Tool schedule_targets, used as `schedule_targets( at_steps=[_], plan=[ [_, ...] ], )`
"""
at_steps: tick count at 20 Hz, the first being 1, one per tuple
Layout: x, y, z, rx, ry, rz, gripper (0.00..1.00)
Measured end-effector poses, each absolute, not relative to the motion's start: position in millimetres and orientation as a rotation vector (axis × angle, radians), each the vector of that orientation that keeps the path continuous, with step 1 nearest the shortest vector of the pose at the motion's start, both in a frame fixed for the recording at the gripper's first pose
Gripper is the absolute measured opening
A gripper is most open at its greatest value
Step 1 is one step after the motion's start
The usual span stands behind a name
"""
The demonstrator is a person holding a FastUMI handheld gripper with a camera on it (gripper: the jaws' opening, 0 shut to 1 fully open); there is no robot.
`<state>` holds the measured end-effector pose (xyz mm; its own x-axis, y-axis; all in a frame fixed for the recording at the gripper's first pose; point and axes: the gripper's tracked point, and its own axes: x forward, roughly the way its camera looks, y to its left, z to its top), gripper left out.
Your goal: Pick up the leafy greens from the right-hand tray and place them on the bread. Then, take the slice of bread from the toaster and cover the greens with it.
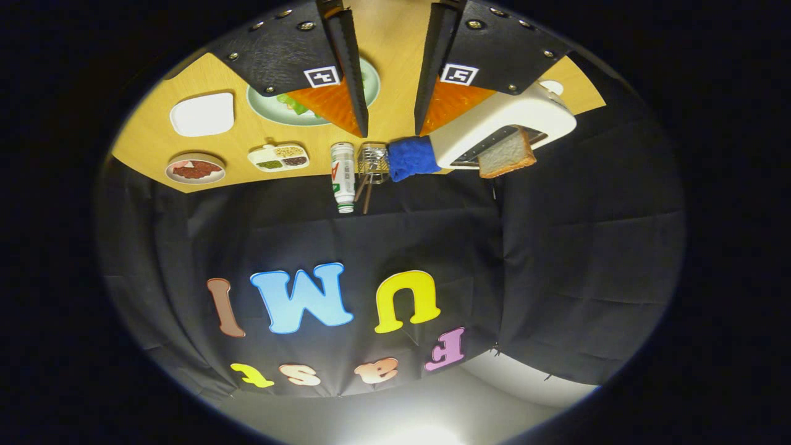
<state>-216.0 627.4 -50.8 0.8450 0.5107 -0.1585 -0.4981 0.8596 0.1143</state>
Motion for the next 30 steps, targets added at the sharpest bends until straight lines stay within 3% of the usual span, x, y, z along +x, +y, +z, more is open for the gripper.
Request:
schedule_targets(
  at_steps=[18, 30],
  plan=[
    [-257, 741, -37, 0.023, 0.196, 0.688, 0.45],
    [-233, 772, -56, -0.016, 0.194, 0.557, 0.45]
  ],
)
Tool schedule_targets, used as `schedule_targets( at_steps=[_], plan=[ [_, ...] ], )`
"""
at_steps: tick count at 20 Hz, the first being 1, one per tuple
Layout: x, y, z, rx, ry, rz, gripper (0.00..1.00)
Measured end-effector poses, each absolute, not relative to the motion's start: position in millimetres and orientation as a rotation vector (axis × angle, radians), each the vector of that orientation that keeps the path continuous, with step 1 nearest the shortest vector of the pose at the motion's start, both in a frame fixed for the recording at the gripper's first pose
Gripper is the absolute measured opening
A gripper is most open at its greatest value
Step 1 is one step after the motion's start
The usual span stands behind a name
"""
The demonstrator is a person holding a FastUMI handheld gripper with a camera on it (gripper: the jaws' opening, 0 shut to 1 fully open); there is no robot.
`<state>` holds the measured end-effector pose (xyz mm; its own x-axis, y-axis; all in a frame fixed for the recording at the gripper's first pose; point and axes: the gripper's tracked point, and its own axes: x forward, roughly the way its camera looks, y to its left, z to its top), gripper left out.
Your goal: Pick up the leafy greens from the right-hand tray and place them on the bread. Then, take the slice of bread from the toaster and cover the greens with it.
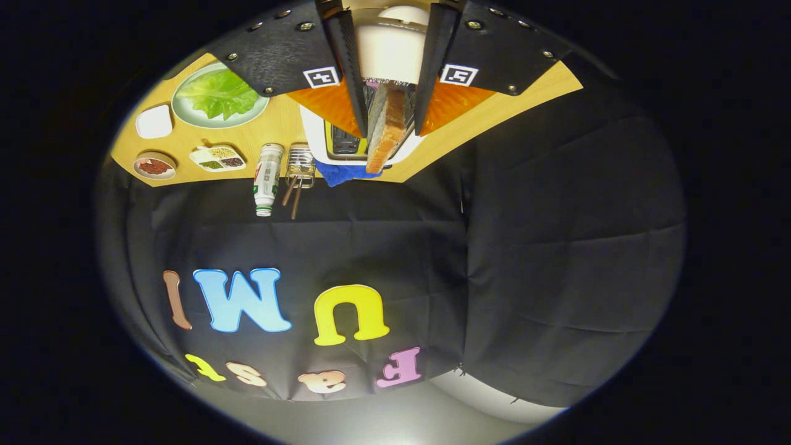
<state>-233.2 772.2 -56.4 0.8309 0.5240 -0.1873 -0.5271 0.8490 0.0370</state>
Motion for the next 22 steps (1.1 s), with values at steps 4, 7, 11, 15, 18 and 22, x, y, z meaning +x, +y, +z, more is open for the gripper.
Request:
schedule_targets(
  at_steps=[4, 7, 11, 15, 18, 22],
  plan=[
    [-233, 782, -59, 0.014, 0.209, 0.588, 0.31],
    [-231, 782, -62, 0.065, 0.226, 0.603, 0.08],
    [-230, 786, -58, 0.01, 0.197, 0.621, 0.01],
    [-227, 783, -50, 0.019, 0.183, 0.634, 0.01],
    [-225, 782, -32, 0.033, 0.157, 0.639, 0.01],
    [-227, 778, -7, 0.043, 0.111, 0.652, 0.01]
  ],
)
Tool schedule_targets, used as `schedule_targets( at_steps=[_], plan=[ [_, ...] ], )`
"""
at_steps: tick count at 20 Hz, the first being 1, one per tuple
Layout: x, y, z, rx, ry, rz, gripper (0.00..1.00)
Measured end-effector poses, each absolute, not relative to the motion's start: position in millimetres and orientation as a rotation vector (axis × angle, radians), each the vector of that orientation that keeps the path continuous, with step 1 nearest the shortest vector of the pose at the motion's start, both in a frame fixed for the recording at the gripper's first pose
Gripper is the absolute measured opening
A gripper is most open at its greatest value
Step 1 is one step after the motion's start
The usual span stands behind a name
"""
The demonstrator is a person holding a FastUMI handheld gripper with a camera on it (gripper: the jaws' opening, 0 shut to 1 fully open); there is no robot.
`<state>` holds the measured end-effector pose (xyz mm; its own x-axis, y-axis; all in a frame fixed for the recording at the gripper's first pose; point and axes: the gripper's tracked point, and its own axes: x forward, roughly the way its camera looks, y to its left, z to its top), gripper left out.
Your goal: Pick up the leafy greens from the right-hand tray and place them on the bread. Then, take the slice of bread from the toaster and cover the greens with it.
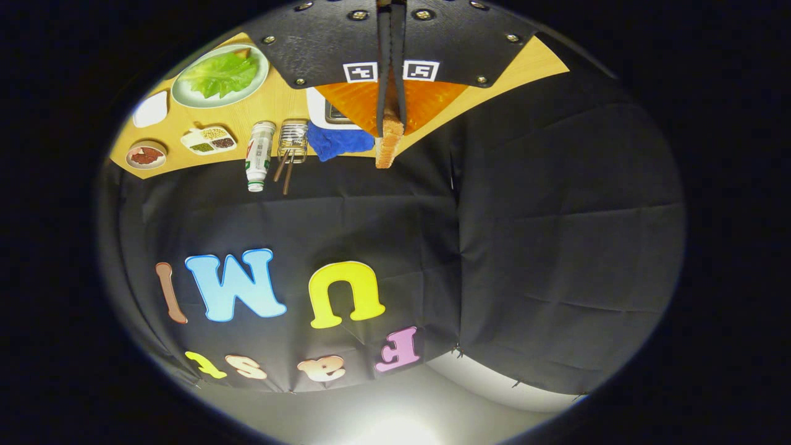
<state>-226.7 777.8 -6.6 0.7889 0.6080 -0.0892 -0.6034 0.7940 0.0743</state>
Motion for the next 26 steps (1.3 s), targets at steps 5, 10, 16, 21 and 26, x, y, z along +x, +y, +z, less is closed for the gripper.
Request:
schedule_targets(
  at_steps=[5, 10, 16, 21, 26],
  plan=[
    [-227, 770, 19, 0.045, 0.068, 0.662, 0.01],
    [-226, 753, 31, 0.069, 0.072, 0.656, 0.01],
    [-207, 705, 37, 0.023, 0.045, 0.572, 0.01],
    [-190, 670, 29, 0.004, 0.056, 0.502, 0.01],
    [-179, 641, 25, 0.011, 0.061, 0.452, 0.01]
  ],
)
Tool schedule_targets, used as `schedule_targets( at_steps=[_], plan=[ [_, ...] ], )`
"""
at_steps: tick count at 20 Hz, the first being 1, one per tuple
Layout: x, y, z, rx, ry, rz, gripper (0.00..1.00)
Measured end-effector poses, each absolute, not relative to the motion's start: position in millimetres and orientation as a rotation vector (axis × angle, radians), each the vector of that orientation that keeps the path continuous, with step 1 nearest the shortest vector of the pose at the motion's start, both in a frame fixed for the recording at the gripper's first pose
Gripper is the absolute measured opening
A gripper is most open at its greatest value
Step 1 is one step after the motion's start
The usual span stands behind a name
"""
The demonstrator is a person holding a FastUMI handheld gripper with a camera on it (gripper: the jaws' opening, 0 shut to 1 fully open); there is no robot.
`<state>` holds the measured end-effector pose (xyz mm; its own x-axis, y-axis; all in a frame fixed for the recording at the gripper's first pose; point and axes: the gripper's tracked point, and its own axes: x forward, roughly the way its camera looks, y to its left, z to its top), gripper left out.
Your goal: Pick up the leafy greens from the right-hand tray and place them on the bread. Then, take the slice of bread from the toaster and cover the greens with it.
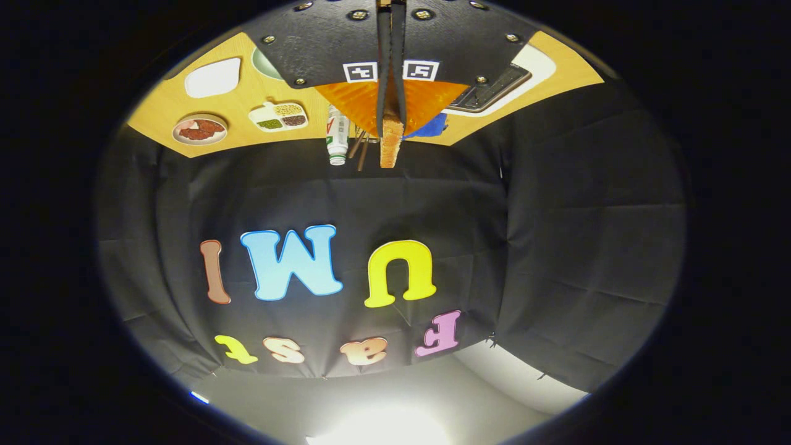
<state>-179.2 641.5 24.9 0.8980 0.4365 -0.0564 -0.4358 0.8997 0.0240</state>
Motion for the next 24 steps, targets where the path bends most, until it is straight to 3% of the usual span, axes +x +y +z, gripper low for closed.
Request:
schedule_targets(
  at_steps=[24],
  plan=[
    [-155, 571, -46, -0.025, 0.207, 0.392, 0.01]
  ],
)
